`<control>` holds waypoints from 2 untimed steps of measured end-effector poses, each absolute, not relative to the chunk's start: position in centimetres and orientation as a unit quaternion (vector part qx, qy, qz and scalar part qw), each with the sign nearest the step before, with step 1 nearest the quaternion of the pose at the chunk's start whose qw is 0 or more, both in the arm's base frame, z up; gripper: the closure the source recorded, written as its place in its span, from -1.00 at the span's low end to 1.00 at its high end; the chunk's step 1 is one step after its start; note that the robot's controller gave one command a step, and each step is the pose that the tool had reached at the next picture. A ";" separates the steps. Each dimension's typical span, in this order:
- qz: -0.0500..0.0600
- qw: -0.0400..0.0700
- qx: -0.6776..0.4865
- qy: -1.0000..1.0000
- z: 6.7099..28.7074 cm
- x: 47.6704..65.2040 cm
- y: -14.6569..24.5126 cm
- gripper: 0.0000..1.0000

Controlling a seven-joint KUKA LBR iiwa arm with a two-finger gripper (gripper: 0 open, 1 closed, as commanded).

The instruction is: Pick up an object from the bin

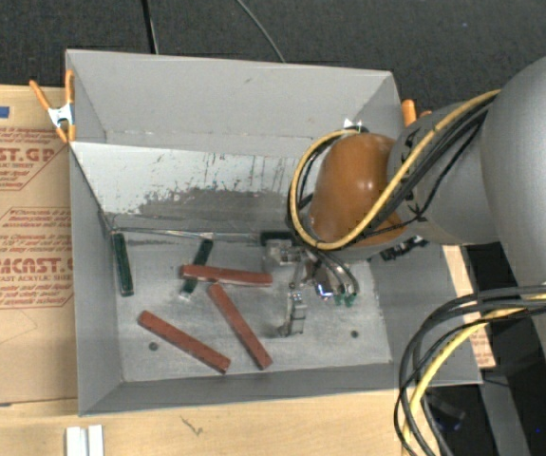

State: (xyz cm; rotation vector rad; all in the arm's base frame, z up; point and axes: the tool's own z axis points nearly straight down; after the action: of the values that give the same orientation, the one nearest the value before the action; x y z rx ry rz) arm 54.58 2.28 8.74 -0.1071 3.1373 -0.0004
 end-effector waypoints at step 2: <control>0.000 0.001 0.125 0.992 7.9 56.2 7.9 1.00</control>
Offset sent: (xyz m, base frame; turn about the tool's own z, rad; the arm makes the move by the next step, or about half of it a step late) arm 0.0000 0.0000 0.0000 0.0000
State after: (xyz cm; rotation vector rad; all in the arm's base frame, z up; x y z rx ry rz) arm 56.18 7.95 7.87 0.3911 3.1143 0.0011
